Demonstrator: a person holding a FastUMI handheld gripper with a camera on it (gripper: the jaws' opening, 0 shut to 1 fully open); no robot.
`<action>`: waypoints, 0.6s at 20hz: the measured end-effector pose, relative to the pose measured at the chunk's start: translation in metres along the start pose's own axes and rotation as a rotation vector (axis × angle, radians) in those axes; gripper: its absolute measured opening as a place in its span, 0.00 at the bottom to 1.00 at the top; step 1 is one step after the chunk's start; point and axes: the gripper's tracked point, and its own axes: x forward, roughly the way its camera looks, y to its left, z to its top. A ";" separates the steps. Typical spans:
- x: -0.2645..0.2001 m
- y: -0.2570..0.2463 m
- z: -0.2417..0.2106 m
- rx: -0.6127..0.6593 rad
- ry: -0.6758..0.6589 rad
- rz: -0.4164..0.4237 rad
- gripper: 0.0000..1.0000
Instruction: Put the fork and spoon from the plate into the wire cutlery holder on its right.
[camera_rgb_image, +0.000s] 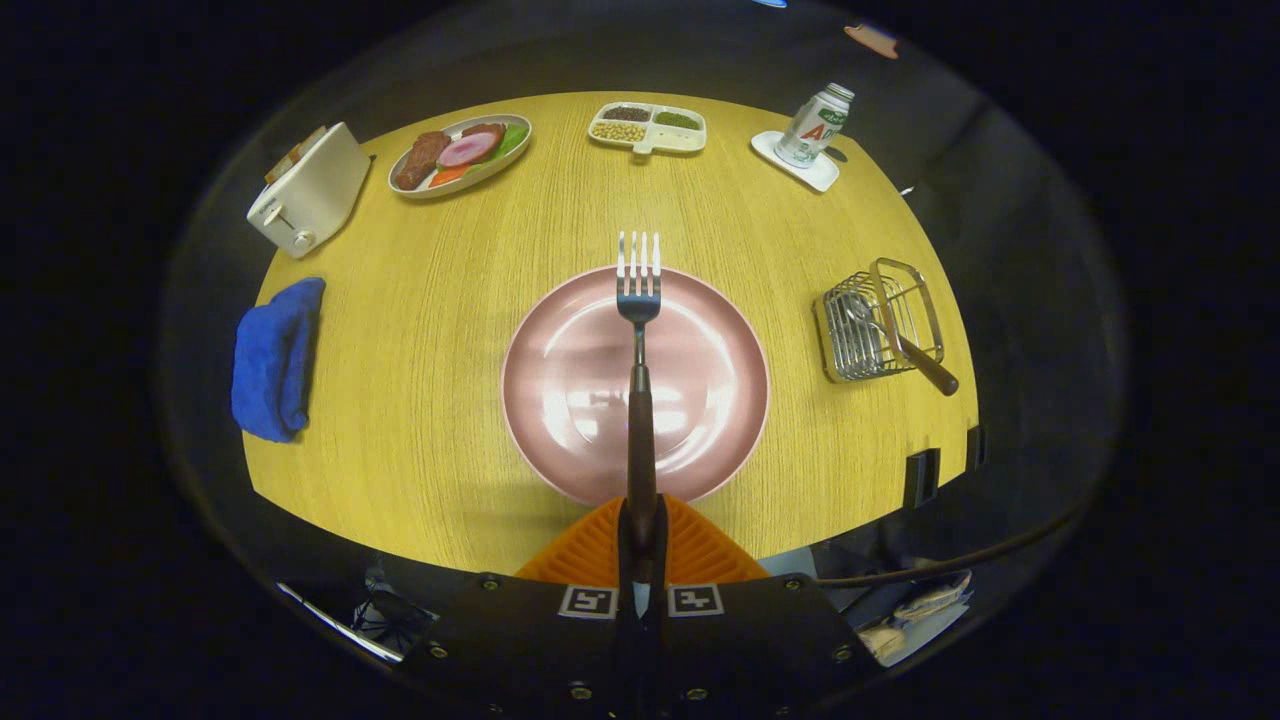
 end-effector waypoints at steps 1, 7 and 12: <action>-0.004 -0.007 0.001 0.006 0.000 -0.010 0.04; -0.023 -0.045 0.018 0.057 -0.022 -0.059 0.04; -0.036 -0.086 0.028 0.135 -0.028 -0.096 0.04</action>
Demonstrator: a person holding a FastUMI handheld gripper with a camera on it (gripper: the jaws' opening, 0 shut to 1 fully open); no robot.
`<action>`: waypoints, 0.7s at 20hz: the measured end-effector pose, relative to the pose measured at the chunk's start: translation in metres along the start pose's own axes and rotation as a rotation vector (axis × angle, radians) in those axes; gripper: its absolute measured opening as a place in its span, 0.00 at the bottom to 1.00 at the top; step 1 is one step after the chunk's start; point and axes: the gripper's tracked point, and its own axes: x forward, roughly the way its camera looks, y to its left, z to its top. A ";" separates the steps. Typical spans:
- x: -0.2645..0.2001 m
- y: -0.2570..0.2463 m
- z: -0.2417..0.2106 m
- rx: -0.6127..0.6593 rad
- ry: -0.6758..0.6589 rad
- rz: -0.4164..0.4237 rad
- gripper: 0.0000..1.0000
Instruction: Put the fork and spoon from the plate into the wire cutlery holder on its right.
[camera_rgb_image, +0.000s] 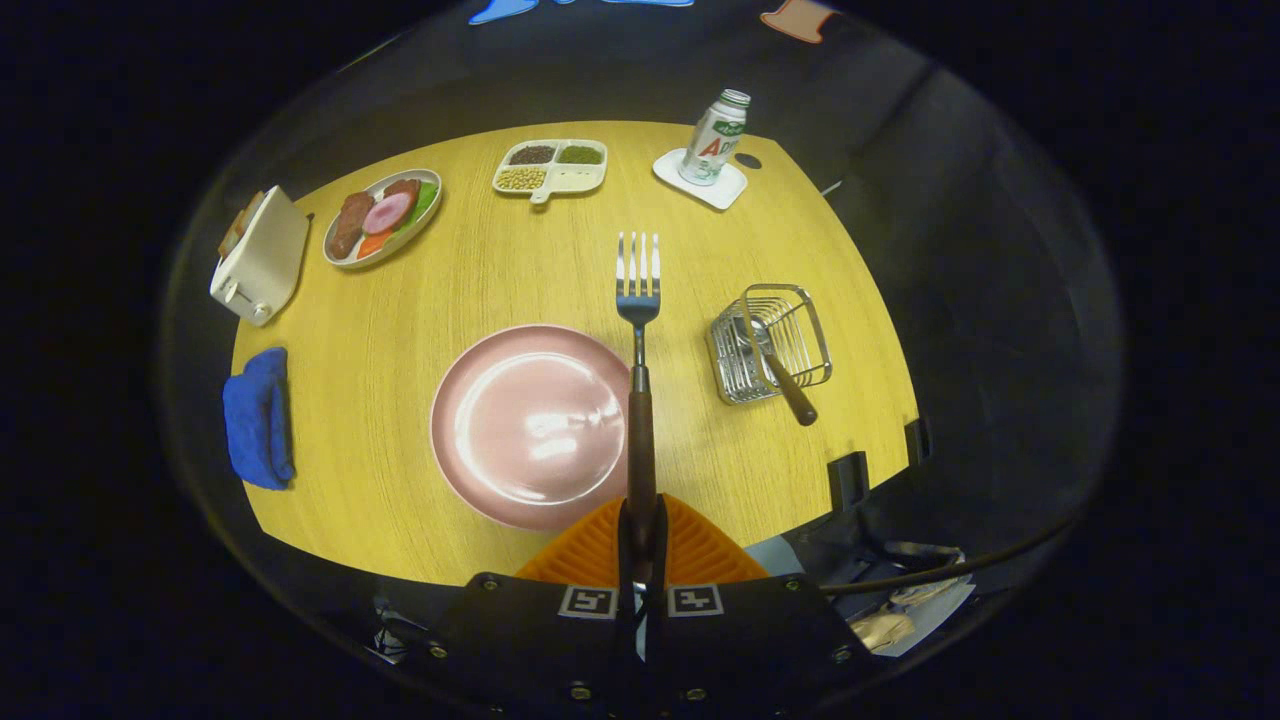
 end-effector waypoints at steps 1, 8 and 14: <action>-0.002 -0.013 0.000 0.016 0.006 -0.019 0.04; -0.002 -0.081 0.008 0.117 0.038 -0.087 0.04; 0.019 -0.113 -0.001 0.138 0.106 -0.102 0.04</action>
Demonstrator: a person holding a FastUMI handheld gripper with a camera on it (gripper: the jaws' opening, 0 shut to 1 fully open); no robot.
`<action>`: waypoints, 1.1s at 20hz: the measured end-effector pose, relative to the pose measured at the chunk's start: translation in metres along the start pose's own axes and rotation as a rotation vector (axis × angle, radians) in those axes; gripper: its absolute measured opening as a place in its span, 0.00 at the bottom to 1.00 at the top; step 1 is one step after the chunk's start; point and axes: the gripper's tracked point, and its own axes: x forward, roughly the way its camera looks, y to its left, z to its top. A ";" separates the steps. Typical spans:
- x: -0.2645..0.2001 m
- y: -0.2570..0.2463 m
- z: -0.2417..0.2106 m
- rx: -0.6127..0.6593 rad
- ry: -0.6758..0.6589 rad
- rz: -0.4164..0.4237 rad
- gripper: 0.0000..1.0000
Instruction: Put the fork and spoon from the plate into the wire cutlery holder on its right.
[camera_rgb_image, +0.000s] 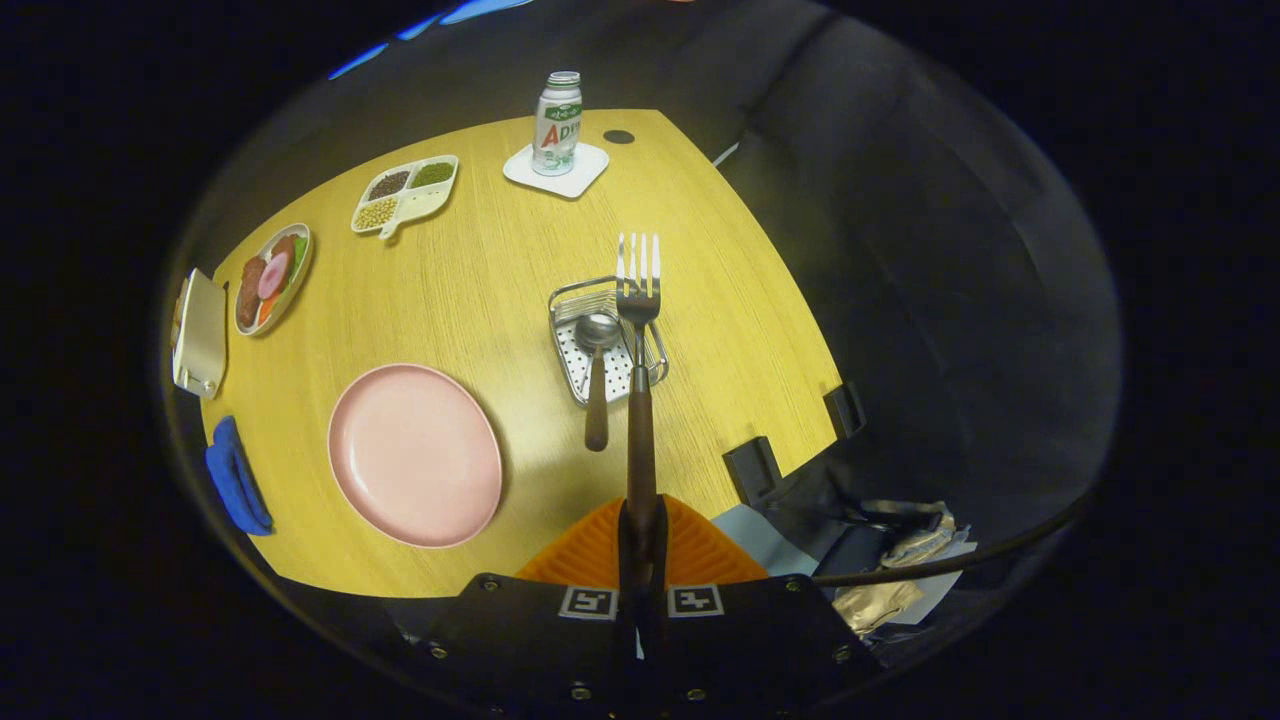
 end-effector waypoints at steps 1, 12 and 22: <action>0.007 -0.001 -0.002 -0.012 0.019 -0.002 0.04; 0.041 0.012 -0.012 -0.087 0.146 0.091 0.04; 0.012 0.015 0.022 -0.109 0.071 0.126 0.21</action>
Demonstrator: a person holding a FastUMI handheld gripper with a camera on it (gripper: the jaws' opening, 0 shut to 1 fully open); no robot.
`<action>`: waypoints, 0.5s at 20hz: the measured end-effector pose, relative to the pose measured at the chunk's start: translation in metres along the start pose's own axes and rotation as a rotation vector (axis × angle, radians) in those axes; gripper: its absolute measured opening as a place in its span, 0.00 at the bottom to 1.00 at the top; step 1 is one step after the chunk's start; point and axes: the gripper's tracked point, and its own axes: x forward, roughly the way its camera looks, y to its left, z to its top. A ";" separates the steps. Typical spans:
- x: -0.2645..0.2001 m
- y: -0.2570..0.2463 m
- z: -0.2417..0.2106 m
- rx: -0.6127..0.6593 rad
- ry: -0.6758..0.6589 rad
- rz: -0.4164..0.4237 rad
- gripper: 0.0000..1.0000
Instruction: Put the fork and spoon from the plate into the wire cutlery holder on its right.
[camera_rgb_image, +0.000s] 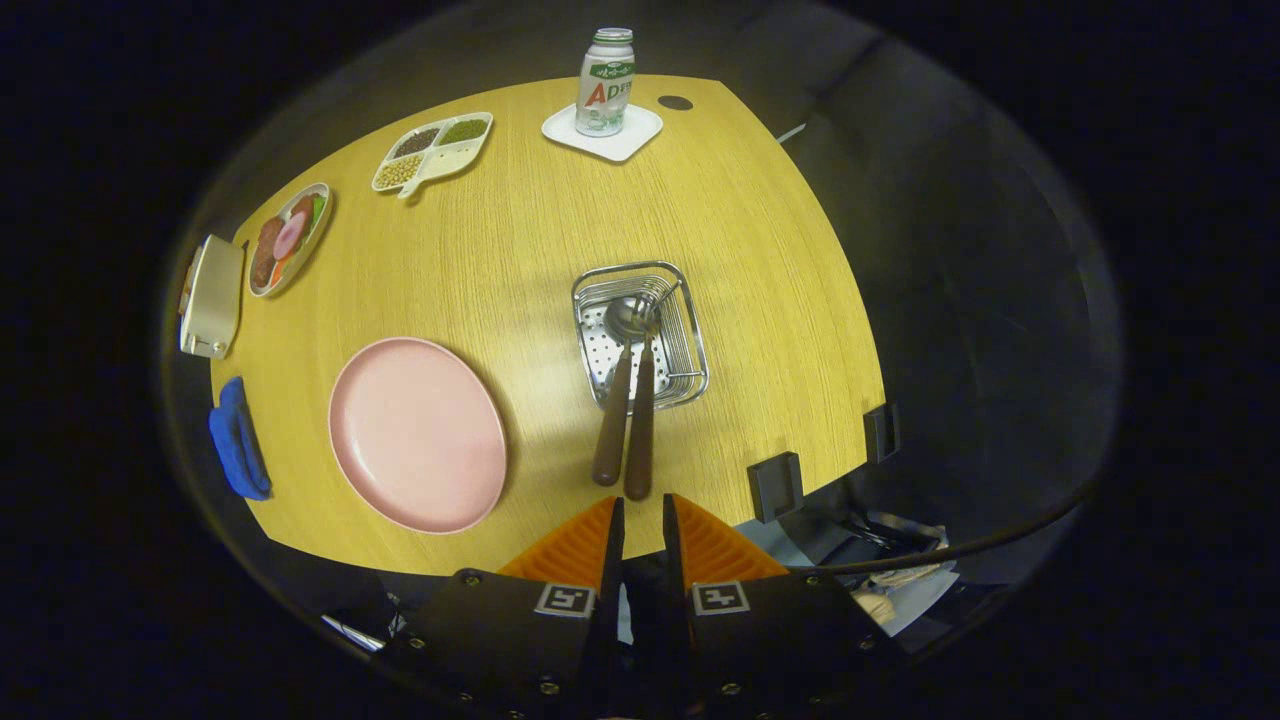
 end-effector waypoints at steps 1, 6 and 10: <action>-0.004 0.000 0.002 0.003 -0.014 0.002 0.21; -0.026 0.002 0.008 0.022 -0.092 -0.003 0.21; -0.048 0.012 0.025 0.011 -0.225 -0.005 0.21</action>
